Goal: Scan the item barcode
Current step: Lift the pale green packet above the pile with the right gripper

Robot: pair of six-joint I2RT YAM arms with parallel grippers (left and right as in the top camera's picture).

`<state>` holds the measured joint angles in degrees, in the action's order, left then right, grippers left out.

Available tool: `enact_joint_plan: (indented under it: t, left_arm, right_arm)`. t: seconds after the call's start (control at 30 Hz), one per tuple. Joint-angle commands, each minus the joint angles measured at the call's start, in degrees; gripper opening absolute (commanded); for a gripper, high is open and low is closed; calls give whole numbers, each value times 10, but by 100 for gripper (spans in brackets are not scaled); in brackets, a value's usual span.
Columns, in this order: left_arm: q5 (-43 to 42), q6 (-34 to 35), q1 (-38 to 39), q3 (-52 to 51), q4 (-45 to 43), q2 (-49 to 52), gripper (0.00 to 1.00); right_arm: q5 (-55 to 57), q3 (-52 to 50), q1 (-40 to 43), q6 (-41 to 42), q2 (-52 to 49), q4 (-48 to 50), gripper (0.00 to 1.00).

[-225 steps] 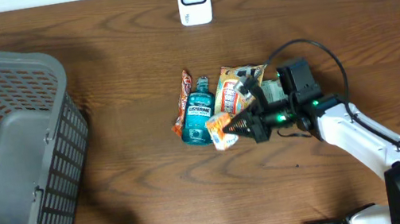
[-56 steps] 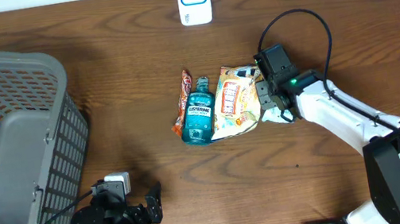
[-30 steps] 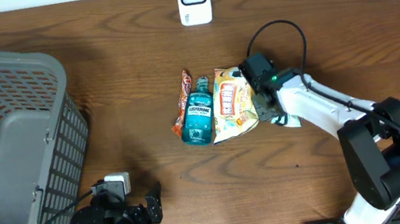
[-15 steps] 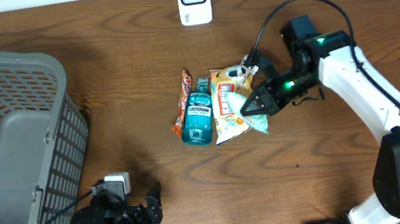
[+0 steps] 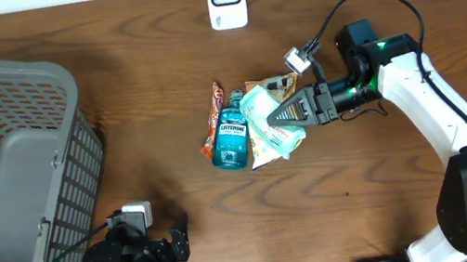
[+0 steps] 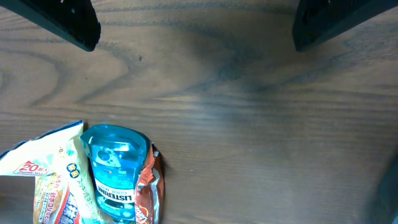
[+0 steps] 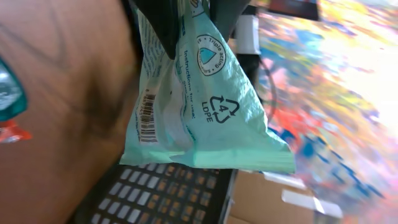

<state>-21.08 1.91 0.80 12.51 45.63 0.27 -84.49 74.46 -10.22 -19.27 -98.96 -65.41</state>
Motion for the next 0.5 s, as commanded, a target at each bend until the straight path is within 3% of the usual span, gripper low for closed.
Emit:
enact_joint_plan:
  t: [0.0, 0.2, 0.27, 0.4, 0.47]
  left_arm:
    - [-8, 5, -2, -1, 34, 0, 98]
    - [-8, 5, -2, -1, 34, 0, 98]
    - [-8, 5, -2, -1, 34, 0, 98]
    - [-8, 5, -2, -1, 34, 0, 98]
    - [-8, 5, -2, -1, 34, 0, 98]
  right_arm:
    - [-50, 2, 4, 50, 4, -2, 1]
    - [-43, 2, 5, 79, 4, 7, 1]
    - [5, 2, 5, 78, 4, 20, 1]
    - [266, 2, -8, 96, 4, 78, 1]
    - [417, 2, -20, 176, 4, 103, 2]
